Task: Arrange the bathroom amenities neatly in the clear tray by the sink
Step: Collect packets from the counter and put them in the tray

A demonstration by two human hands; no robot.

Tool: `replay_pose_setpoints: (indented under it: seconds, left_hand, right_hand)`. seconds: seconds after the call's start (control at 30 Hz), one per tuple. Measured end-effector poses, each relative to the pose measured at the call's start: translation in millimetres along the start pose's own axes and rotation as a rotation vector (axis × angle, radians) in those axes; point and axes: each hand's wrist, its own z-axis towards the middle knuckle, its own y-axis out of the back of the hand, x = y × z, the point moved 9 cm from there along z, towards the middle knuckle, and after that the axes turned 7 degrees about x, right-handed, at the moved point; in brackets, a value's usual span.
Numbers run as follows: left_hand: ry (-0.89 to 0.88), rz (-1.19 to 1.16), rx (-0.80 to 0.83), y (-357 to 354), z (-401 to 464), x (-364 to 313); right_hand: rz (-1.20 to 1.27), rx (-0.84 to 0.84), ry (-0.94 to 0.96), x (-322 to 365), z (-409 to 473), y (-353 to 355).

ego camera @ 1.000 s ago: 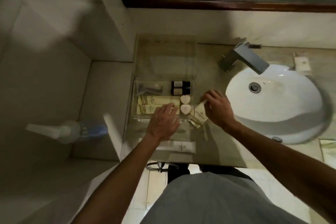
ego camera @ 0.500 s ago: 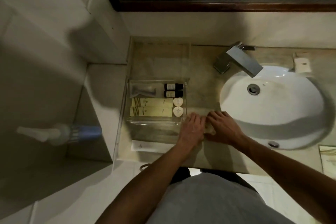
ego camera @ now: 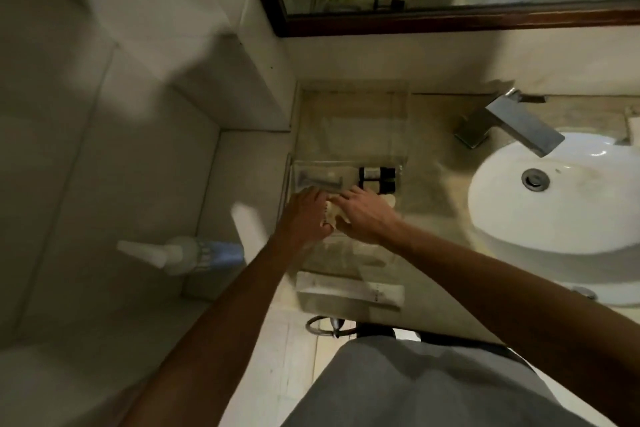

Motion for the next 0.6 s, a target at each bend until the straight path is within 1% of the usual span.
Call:
replay_pose_setpoints:
  seconds: [0.1, 0.2, 0.27, 0.3, 0.37, 0.4, 0.47, 0.53, 0.6]
  left_hand:
    - [0.036, 0.025, 0.011, -11, -5, 33]
    - [0.026, 0.063, -0.087, -9, -12, 41]
    - [-0.011, 0.029, -0.184, -4, -18, 35]
    - [-0.033, 0.015, -0.196, -5, -19, 31]
    - [-0.064, 0.027, -0.141, -12, -20, 24]
    - [-0.046, 0.024, -0.128, -13, -20, 25]
    - [0.006, -0.008, -0.162, -5, -20, 24]
    - [-0.004, -0.024, -0.229, 9, -19, 8]
    - [-0.094, 0.000, -0.298, 23, -14, -25]
  right_hand:
    - [-0.075, 0.009, -0.020, 15, 19, -5]
    - [-0.161, -0.102, -0.008, 21, 17, 4]
    - [-0.198, -0.164, 0.020, 21, 13, 3]
    - [-0.204, -0.156, 0.013, 18, 11, -1]
    - [-0.204, -0.088, -0.041, 8, 9, -15]
    - [-0.208, -0.057, -0.071, 3, 8, -21]
    - [-0.199, -0.059, -0.110, -5, 3, -22]
    - [-0.144, -0.119, -0.131, -13, -11, -11]
    - [-0.080, -0.210, -0.167, -26, -35, 3]
